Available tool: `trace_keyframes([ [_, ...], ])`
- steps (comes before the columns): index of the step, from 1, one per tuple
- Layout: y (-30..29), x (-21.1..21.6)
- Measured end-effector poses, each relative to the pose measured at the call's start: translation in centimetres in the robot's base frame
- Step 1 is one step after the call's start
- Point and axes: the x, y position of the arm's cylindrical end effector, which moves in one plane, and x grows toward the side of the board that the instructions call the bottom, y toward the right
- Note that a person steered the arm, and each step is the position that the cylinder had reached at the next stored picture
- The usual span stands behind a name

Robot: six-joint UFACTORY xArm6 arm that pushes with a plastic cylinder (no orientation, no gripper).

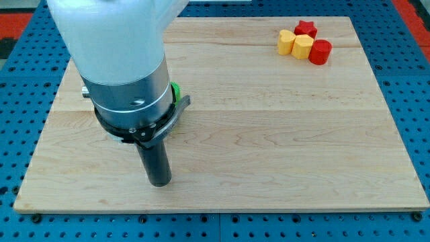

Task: Push the green star towards the top center

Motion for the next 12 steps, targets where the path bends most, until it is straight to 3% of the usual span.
trace_keyframes([
  [1,0.1,0.0],
  [3,15.3,-1.9],
  [4,18.3,-5.4],
  [5,15.9,-5.1],
  [6,7.2,-2.5],
  [7,-2.8,-3.3],
  [9,-1.2,-11.5],
  [10,-0.8,-12.7],
  [12,6.6,-20.2],
])
